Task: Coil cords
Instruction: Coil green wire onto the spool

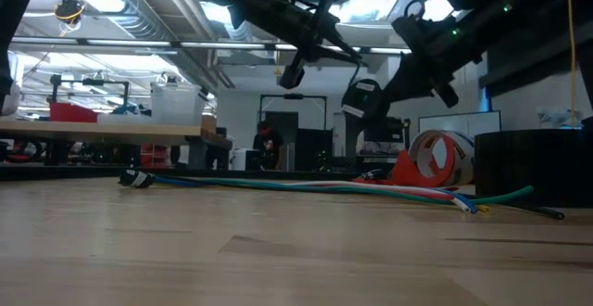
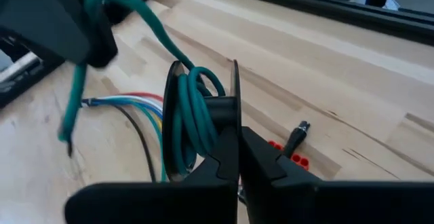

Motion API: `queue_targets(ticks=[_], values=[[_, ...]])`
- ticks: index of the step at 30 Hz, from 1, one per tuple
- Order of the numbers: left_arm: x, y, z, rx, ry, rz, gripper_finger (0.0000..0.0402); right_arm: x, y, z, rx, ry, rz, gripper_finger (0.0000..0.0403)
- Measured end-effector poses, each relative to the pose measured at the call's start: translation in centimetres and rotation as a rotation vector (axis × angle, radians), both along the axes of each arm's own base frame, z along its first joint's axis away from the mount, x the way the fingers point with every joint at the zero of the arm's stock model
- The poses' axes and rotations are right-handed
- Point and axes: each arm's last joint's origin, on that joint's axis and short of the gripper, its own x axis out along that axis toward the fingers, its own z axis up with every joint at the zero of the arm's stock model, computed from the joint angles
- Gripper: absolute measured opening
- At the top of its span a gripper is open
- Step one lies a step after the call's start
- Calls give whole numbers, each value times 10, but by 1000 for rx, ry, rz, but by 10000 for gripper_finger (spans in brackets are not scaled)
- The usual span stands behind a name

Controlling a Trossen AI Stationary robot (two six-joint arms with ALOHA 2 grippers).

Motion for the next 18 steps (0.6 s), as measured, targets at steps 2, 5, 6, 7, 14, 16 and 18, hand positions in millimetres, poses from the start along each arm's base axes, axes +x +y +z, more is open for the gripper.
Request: queue_targets(ticks=[2, 5, 6, 7, 14, 16, 18], values=[[1, -3, 0, 8, 3, 6, 0, 1, 0, 1, 12, -21, -9, 1], [2, -9, 0, 16, 4, 6, 0, 2, 0, 4, 10, -53, -10, 1], [3, -11, 0, 18, 5, 4, 0, 2, 0, 4, 10, -62, -10, 1], [4, -13, 0, 22, 5, 5, 0, 3, 0, 5, 9, -73, -10, 1], [8, -24, 2, 53, -20, 11, 0, 5, -1, 10, 11, -133, -14, 1], [8, -27, 2, 66, -16, 17, 0, 6, -1, 11, 25, -155, -23, 1], [9, -30, 2, 88, -15, 28, 0, 8, -1, 13, 25, -184, -24, 1]])
